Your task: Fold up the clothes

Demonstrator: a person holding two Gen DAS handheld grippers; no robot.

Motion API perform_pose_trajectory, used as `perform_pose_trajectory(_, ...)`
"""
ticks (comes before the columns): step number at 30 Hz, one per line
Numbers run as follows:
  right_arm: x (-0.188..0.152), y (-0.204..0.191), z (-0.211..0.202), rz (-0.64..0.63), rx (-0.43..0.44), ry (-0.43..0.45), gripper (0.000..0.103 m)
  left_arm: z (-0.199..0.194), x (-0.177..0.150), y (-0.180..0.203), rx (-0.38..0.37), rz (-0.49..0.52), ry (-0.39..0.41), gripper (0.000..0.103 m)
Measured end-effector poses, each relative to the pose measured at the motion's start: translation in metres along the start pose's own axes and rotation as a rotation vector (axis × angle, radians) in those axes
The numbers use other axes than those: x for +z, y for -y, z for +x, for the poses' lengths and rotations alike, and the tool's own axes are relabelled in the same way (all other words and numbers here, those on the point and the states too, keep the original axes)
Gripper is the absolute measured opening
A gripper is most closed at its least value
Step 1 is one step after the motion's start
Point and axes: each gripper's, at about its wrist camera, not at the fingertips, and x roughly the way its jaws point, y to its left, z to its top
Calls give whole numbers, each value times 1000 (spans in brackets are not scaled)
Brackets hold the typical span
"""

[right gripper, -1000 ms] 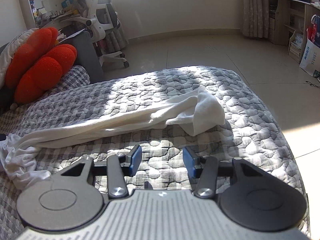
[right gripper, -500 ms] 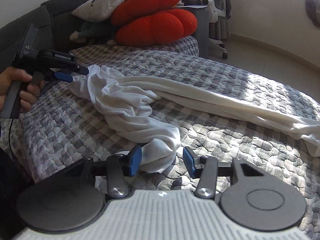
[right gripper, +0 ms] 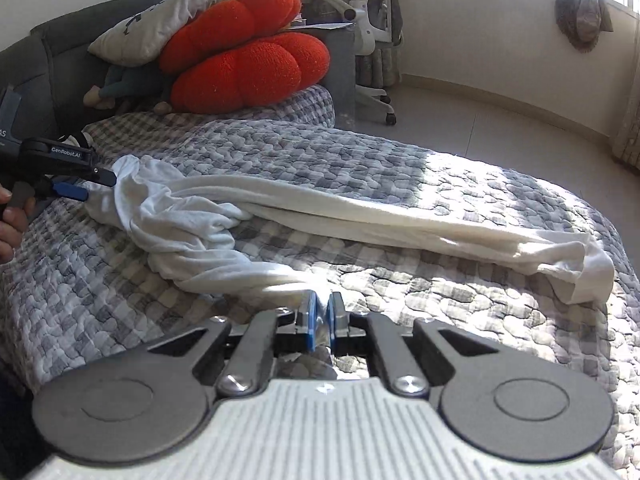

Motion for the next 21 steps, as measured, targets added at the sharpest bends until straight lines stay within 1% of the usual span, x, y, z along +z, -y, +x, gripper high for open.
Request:
perform_pose_trajectory(5,1,32,-15,99,-116,52,4,-1,-1,3,-42,-19,-12,71)
perform_pose_trajectory(9,0,51,-28,135,-242,95,4,-2,-1,6,-47,-9,-4,71)
perform_pose_trajectory(12,0,67,-37,148,-379,122,4,-1,-1,6,-48,-11,-6,71)
perform_pose_trajectory(15,-3,88,-46,200,-477,146,4,-1,0,5,-50,-15,-9,71)
perform_pose_trajectory(19,-10,110,-54,204,-678,154,4,-1,0,5,-52,-17,-11,71)
perform_pose_trajectory(21,-15,124,-59,248,-720,165,4,-1,0,5,-53,-18,-12,71)
